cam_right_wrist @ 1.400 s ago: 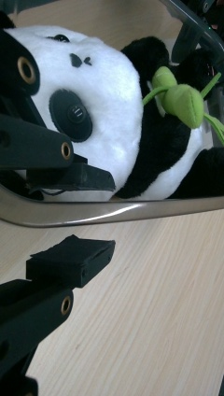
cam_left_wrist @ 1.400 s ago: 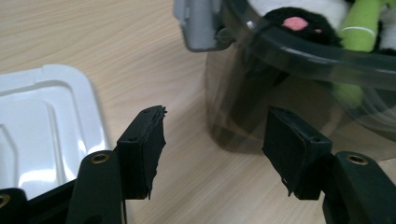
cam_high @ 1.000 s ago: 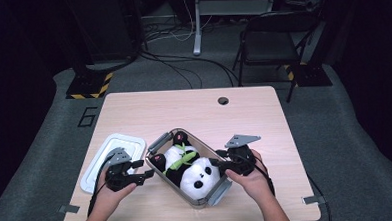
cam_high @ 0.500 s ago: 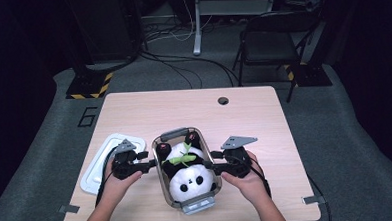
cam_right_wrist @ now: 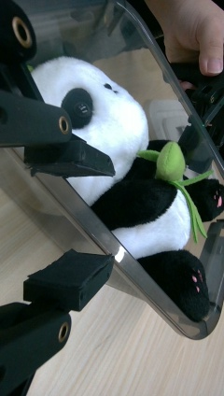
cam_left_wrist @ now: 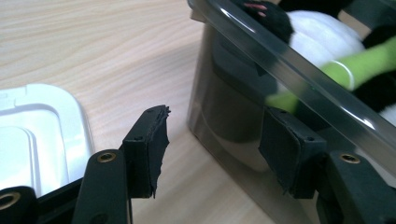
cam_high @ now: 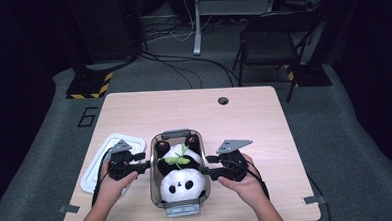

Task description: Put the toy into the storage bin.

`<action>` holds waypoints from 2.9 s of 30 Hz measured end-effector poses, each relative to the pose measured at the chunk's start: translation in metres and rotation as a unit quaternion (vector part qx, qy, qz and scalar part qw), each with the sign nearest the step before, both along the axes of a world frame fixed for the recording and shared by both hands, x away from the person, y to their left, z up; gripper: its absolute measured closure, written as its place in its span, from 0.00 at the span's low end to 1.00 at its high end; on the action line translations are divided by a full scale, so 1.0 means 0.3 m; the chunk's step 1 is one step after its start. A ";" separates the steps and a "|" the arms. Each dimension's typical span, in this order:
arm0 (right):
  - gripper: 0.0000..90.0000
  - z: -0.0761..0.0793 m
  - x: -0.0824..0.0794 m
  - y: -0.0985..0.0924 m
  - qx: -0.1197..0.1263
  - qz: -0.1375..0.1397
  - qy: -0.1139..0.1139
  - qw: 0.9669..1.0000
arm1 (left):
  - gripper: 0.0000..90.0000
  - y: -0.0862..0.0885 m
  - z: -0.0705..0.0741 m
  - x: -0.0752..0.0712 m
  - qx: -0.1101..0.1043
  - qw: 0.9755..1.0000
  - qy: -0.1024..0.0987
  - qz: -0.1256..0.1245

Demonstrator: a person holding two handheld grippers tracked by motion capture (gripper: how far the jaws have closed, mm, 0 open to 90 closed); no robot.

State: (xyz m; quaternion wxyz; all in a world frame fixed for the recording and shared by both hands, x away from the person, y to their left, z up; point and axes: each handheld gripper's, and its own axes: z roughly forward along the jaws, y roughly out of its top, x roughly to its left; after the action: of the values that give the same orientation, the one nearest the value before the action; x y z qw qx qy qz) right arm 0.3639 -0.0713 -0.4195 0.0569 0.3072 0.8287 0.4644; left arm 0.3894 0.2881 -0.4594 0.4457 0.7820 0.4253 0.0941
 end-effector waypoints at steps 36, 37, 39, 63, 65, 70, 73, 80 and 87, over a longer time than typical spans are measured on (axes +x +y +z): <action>0.57 0.001 -0.058 0.043 0.035 0.045 0.011 0.998 | 0.47 0.074 0.024 0.048 -0.005 0.999 -0.005 0.043; 0.57 0.001 -0.058 0.047 0.035 0.047 0.010 0.998 | 0.47 0.074 0.024 0.048 -0.005 0.999 -0.005 0.043; 0.58 -0.001 -0.055 0.055 0.037 0.049 0.007 0.998 | 0.47 0.101 0.025 0.043 0.001 0.998 -0.009 0.055; 0.58 0.005 -0.045 0.070 0.047 0.030 -0.016 0.998 | 0.48 0.241 -0.024 0.021 0.032 0.993 -0.015 0.114; 0.58 0.004 -0.042 0.067 0.046 0.031 -0.019 0.998 | 0.48 0.244 -0.021 0.021 0.028 0.993 -0.014 0.115; 0.58 0.004 -0.039 0.057 0.046 0.025 -0.019 0.998 | 0.48 0.268 -0.020 0.021 0.022 0.992 -0.016 0.126; 0.57 0.003 -0.036 0.050 0.042 0.023 -0.020 0.999 | 0.48 0.285 -0.020 0.024 0.042 0.989 -0.023 0.140; 0.57 0.006 -0.032 0.036 0.045 0.014 -0.020 0.999 | 0.51 0.326 -0.012 0.029 0.059 0.985 -0.037 0.157; 0.57 0.000 -0.026 0.032 0.043 0.012 -0.020 0.999 | 0.53 0.371 -0.059 0.049 0.062 0.981 -0.026 0.184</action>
State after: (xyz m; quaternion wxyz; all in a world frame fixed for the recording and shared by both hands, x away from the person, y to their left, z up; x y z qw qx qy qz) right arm 0.3561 -0.0618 -0.4196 0.0552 0.2900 0.8104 0.5060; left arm 0.4041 0.3995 -0.4773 0.3822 0.7137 0.5438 0.2210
